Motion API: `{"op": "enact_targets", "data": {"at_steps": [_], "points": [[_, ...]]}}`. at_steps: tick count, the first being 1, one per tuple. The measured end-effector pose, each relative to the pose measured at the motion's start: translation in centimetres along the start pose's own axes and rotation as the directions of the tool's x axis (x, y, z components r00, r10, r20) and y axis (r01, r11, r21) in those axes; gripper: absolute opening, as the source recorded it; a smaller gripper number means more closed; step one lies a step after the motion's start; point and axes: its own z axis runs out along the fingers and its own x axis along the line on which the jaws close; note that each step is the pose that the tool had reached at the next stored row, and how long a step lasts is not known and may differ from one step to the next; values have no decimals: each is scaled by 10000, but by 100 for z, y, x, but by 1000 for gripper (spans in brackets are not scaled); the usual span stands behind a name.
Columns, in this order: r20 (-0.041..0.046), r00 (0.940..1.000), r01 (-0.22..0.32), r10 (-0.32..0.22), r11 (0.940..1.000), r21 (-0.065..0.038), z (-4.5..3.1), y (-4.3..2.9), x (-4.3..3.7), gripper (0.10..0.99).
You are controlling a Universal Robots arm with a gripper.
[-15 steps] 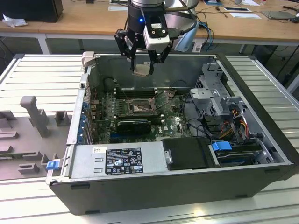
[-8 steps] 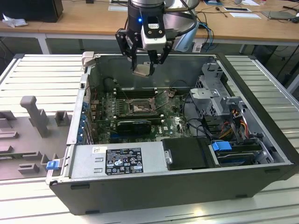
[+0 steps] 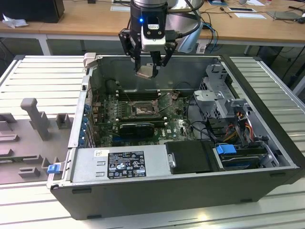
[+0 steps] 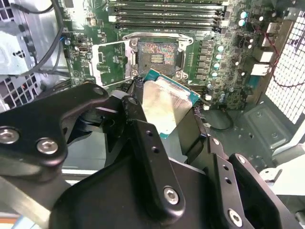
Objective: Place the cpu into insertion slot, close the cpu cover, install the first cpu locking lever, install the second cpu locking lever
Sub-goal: 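Place the cpu into insertion slot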
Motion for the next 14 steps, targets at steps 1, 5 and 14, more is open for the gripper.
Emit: {"op": "enact_targets", "data": {"at_steps": [1,5,14], "points": [[15,9998,-175,175,9998,-3,0,0,0,529],[95,9942,-1072,1073,9942,-22,1,0,0,529],[258,9613,-2741,2741,9617,-54,9,-1,0,529]]}}
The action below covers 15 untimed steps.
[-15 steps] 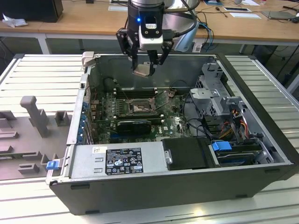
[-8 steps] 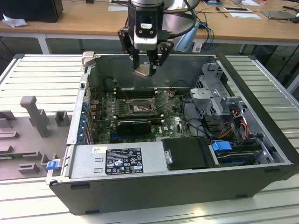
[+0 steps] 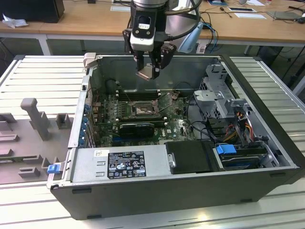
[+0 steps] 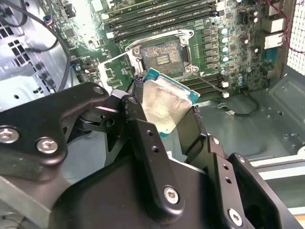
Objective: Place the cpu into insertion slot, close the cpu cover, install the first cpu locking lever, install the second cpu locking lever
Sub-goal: 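Place the cpu into insertion slot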
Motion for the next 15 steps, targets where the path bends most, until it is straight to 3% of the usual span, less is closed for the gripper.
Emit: {"op": "enact_targets", "data": {"at_steps": [4,8,15], "points": [[45,9985,-540,540,9985,-11,4,0,0,529],[116,9900,-1409,1409,9900,-33,8,-1,0,529],[154,9819,-1886,1886,9820,-48,16,-1,0,529]]}}
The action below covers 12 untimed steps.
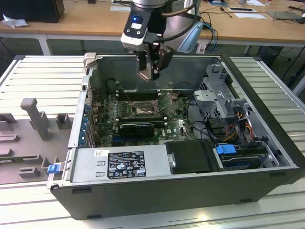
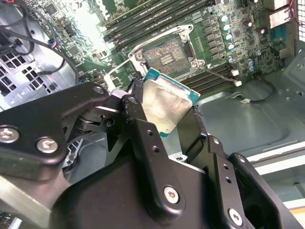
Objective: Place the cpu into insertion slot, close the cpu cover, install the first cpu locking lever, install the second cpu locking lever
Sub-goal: 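Place the cpu into insertion slot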
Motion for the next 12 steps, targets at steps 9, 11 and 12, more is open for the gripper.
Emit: {"op": "enact_targets", "data": {"at_steps": [9,11,12], "points": [[48,9983,-589,589,9983,-13,10,-1,0,529],[68,9966,-817,818,9967,-18,12,-1,0,529],[78,9954,-950,951,9955,-21,14,-1,0,529]]}}
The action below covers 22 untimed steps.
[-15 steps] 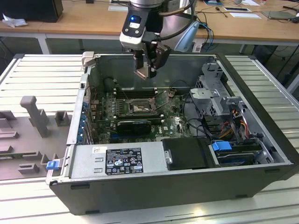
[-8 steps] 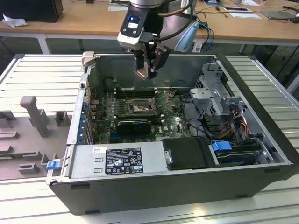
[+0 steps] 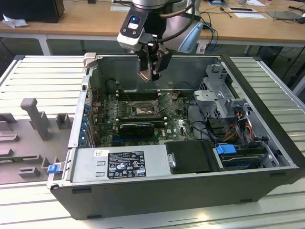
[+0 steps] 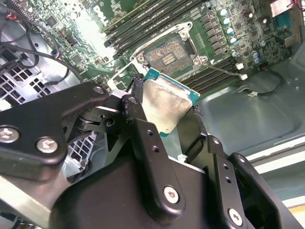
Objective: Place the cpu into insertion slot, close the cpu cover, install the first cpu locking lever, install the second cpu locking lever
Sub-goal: 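Place the cpu into insertion slot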
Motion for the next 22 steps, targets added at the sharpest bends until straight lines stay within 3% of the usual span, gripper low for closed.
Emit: {"op": "enact_targets", "data": {"at_steps": [5,9,13,18,20,22], "points": [[66,9975,-699,699,9976,-11,12,-1,0,529],[117,9913,-1307,1307,9914,-26,24,-2,0,529],[199,9723,-2328,2329,9725,-59,37,-3,-1,529],[228,9631,-2680,2681,9634,-72,43,-14,5,529],[244,9567,-2899,2901,9570,-83,47,-15,5,529],[286,9383,-3444,3446,9388,-107,51,-15,5,529]]}}
